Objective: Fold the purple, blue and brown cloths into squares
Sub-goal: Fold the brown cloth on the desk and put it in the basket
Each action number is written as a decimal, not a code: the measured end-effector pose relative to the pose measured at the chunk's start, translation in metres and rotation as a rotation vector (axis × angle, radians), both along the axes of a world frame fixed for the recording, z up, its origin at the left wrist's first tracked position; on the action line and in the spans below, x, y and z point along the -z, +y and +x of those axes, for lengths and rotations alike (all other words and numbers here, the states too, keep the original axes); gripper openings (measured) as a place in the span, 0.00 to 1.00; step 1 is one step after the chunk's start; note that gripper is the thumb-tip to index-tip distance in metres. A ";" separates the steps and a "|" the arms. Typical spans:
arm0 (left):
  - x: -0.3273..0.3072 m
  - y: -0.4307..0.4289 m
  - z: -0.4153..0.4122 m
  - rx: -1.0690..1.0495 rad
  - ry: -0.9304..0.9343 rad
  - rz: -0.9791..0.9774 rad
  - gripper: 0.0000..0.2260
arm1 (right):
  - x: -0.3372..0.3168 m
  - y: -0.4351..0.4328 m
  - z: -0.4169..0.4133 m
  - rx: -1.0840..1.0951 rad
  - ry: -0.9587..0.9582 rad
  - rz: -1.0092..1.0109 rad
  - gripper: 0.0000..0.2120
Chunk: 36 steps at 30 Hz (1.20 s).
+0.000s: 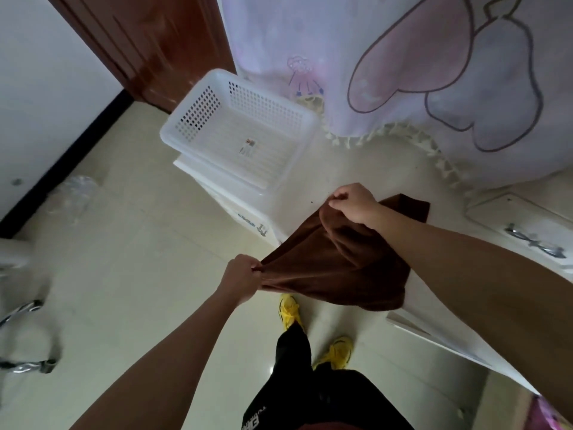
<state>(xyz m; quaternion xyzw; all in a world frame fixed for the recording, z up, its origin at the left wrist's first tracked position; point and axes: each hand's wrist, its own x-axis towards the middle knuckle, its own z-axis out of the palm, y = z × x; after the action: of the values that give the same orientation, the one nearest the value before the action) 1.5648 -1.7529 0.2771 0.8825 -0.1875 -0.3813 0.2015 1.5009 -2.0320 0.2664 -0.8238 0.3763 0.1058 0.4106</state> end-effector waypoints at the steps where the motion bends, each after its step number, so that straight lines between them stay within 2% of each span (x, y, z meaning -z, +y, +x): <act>1: 0.003 0.002 0.001 -0.015 -0.004 0.000 0.14 | 0.009 0.001 0.008 -0.028 0.053 -0.088 0.11; 4: 0.011 0.006 0.003 -0.025 -0.002 -0.006 0.12 | 0.024 0.001 0.020 -0.084 0.223 -0.237 0.11; 7: 0.014 0.009 0.006 -0.004 0.019 0.002 0.11 | 0.030 0.006 0.027 -0.102 0.247 -0.228 0.11; 10: 0.014 0.013 0.010 0.045 0.055 0.045 0.10 | 0.026 0.007 0.025 0.002 0.154 -0.093 0.07; 14: 0.011 0.015 0.012 0.138 0.065 0.095 0.08 | -0.007 -0.013 0.011 0.255 -0.017 0.175 0.02; 18: -0.003 0.002 0.015 0.196 0.064 0.034 0.20 | -0.060 -0.044 -0.017 0.341 -0.082 0.382 0.04; 21: -0.013 -0.012 0.015 0.205 0.055 0.014 0.22 | -0.093 -0.061 -0.040 0.367 -0.169 0.450 0.06; 25: -0.030 -0.027 0.016 0.298 -0.025 -0.005 0.13 | -0.127 -0.079 -0.077 0.402 -0.295 0.422 0.10; 28: -0.050 -0.032 0.018 0.313 -0.127 -0.043 0.18 | -0.147 -0.091 -0.110 0.459 -0.374 0.360 0.11; 32: -0.087 -0.038 0.027 0.200 -0.247 -0.172 0.12 | -0.165 -0.096 -0.148 0.501 -0.420 0.235 0.11; 36: -0.124 -0.053 0.035 0.074 -0.315 -0.383 0.06 | -0.182 -0.096 -0.168 0.559 -0.483 0.160 0.12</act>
<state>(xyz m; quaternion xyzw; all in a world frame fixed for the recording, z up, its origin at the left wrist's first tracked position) 1.6001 -1.8061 0.4014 0.8693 -0.3174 -0.2039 0.3193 1.3329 -2.1276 0.4482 -0.6558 0.4696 -0.1787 0.5634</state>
